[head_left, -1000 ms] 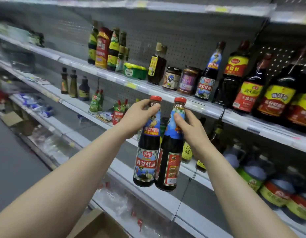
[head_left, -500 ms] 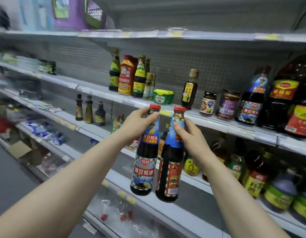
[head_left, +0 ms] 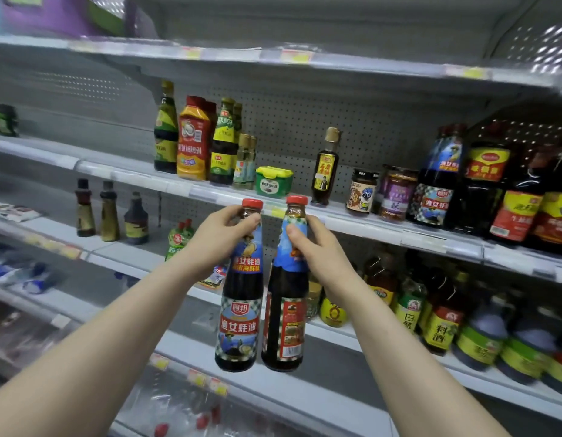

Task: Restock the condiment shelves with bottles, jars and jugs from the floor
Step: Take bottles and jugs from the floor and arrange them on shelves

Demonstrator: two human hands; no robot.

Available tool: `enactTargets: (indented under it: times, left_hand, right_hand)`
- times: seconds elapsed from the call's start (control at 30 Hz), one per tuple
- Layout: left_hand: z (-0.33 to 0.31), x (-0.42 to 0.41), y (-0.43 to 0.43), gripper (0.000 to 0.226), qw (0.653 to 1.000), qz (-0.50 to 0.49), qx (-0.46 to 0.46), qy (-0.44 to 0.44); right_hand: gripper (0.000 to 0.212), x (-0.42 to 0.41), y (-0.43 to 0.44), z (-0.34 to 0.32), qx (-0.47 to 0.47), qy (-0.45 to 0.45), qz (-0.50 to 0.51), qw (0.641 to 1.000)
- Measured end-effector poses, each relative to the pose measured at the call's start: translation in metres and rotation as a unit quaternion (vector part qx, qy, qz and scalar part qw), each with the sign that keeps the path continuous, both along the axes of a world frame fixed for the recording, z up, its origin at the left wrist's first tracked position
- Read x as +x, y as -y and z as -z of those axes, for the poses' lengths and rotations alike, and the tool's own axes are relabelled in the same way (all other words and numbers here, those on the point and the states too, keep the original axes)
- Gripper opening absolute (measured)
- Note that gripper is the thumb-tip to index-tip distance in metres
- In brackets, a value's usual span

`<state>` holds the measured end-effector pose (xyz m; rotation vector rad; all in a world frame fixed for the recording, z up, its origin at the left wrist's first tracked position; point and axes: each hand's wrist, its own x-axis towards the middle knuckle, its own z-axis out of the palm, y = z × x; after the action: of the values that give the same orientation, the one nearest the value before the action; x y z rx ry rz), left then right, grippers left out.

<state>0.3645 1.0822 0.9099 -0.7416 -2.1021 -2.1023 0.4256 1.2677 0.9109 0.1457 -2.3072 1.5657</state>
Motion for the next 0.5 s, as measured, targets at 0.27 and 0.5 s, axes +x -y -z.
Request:
enactTargets:
  times: [0.27,0.5]
  left_hand:
    - [0.002,-0.029,-0.008,0.011,1.0,-0.02,-0.003,0.005]
    - [0.009,-0.063,0.03,0.011,0.997,-0.073,0.01,0.009]
  right_hand:
    - [0.055,-0.022,-0.039,0.0,0.054,-0.014,0.037,0.998]
    - [0.042,-0.05,-0.041,-0.001,0.075,-0.035,0.04,0.996]
